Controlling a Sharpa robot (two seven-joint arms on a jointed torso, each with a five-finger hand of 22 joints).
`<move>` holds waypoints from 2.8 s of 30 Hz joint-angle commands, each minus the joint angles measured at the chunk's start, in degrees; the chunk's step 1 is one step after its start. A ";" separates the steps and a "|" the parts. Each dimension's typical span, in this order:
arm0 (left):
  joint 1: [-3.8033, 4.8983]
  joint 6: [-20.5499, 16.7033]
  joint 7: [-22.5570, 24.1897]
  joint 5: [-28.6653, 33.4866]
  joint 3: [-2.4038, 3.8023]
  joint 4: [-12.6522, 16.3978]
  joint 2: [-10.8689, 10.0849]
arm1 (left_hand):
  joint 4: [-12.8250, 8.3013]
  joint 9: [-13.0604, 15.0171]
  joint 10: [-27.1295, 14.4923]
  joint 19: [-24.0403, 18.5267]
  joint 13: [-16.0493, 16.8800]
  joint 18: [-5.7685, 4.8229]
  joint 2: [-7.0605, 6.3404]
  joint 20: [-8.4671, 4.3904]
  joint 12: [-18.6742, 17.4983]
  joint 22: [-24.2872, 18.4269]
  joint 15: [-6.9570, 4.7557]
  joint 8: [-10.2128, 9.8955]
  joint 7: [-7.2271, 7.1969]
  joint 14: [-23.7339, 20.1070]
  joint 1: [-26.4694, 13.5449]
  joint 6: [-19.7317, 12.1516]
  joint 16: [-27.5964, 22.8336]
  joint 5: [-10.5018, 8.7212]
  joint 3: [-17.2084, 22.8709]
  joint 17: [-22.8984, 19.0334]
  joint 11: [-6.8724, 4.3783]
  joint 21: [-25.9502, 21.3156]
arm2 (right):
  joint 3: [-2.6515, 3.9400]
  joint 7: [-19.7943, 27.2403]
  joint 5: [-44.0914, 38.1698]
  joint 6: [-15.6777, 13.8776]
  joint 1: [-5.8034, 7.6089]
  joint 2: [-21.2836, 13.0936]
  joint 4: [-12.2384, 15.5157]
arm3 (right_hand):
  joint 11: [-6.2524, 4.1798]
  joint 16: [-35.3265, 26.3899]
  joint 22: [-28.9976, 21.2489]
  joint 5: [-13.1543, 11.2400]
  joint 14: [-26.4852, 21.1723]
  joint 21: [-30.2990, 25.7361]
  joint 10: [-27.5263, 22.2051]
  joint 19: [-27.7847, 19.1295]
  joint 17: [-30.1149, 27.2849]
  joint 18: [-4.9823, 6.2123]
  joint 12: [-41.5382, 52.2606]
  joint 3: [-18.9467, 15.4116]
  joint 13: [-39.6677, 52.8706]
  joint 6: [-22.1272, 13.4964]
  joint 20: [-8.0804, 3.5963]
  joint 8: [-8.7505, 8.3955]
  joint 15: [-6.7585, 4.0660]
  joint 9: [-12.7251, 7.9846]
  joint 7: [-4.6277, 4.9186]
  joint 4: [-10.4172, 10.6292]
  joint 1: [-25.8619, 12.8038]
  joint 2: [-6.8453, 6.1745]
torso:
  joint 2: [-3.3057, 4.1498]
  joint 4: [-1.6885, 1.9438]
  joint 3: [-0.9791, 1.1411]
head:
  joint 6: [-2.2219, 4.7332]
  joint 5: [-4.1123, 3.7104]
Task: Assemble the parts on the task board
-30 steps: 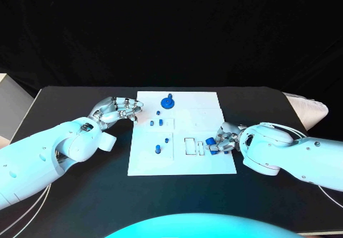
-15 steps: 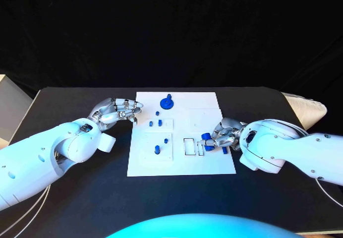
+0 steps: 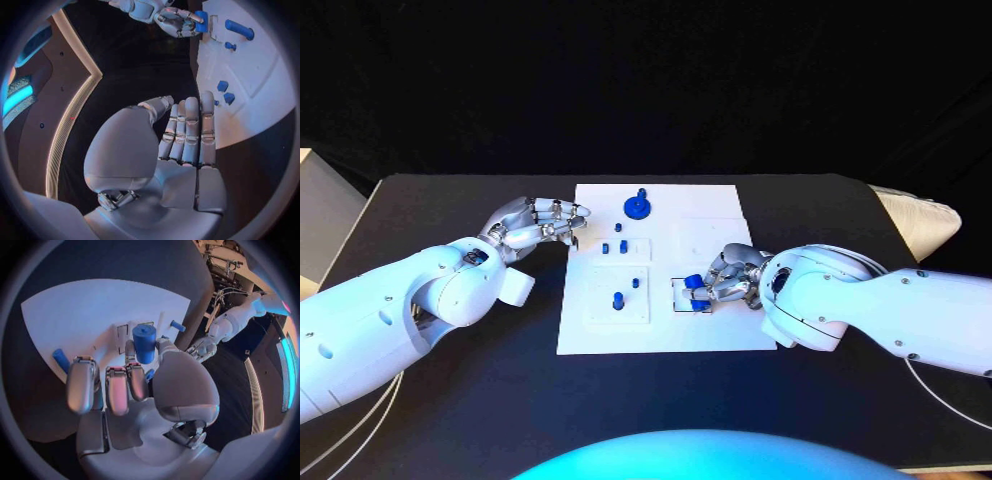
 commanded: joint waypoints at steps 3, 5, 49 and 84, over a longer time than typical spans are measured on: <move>-0.02 1.01 0.24 -0.16 0.03 0.15 0.12 | 0.17 -0.07 -0.09 0.31 -0.07 0.81 0.04 0.10 -0.17 -0.08 0.18 -0.23 0.09 0.13 -0.08 -0.16 -0.34 0.39 0.14 -0.01 0.08 -0.34 | -0.02 0.20 -3.23 -0.11 -0.33 1.33 -0.96 | -0.21 0.14 10.47 -0.62 4.29 -0.23 0.18 3.81 5.96 -0.80 0.18 0.19 5.69 0.75 -0.32 0.14 -0.47 0.05 -0.37 -0.02 -0.16 -0.40 | -0.04 0.02 -0.06 | -0.12 0.14; -0.02 1.01 0.24 -0.19 0.03 0.16 0.10 | 0.17 -0.07 -0.09 0.31 -0.07 0.81 0.04 0.10 -0.17 -0.08 0.18 -0.23 0.09 0.13 -0.08 -0.16 -0.34 0.39 0.14 -0.01 0.08 -0.34 | -0.03 0.17 -3.63 -0.16 -0.38 1.76 -1.25 | -0.21 0.14 10.47 -0.62 4.29 -0.23 0.18 3.81 5.96 -0.80 0.18 0.19 5.69 0.75 -0.32 0.14 -0.47 0.05 -0.37 -0.02 -0.16 -0.40 | -0.04 0.01 -0.07 | -0.15 0.15; -0.02 1.29 -0.15 -0.26 0.03 0.29 -0.22 | 0.33 -0.13 -0.13 0.40 -0.12 0.79 0.06 0.12 -0.16 -0.20 0.22 -0.32 0.17 0.10 -0.12 -0.28 -0.37 0.41 0.12 0.00 0.14 -0.50 | -0.12 -0.55 -5.75 1.45 -1.01 3.66 -2.56 | -0.10 0.23 10.70 -4.08 4.30 0.16 -0.03 3.82 6.21 -0.87 -0.28 0.47 5.56 0.79 -0.23 -0.06 -0.35 0.10 -0.27 -0.07 -1.55 -0.53 | -0.01 -0.03 -0.01 | -0.55 0.82; -0.03 1.75 -0.43 -0.30 0.03 0.15 -0.17 | 0.45 -0.17 -0.21 0.49 -0.18 0.79 0.04 0.13 -0.16 -0.32 0.25 -0.36 0.17 0.11 -0.13 -0.32 -0.37 0.42 0.09 0.02 0.16 -0.68 | -0.11 -0.11 -7.43 0.89 -1.10 3.68 -3.01 | 0.16 -0.05 10.91 -21.33 4.20 -0.84 -0.76 3.69 6.07 -0.76 -1.99 -9.97 5.07 0.24 0.03 0.84 -0.11 1.72 -0.04 0.34 -12.03 -2.46 | -0.05 -0.04 -0.06 | -0.95 0.79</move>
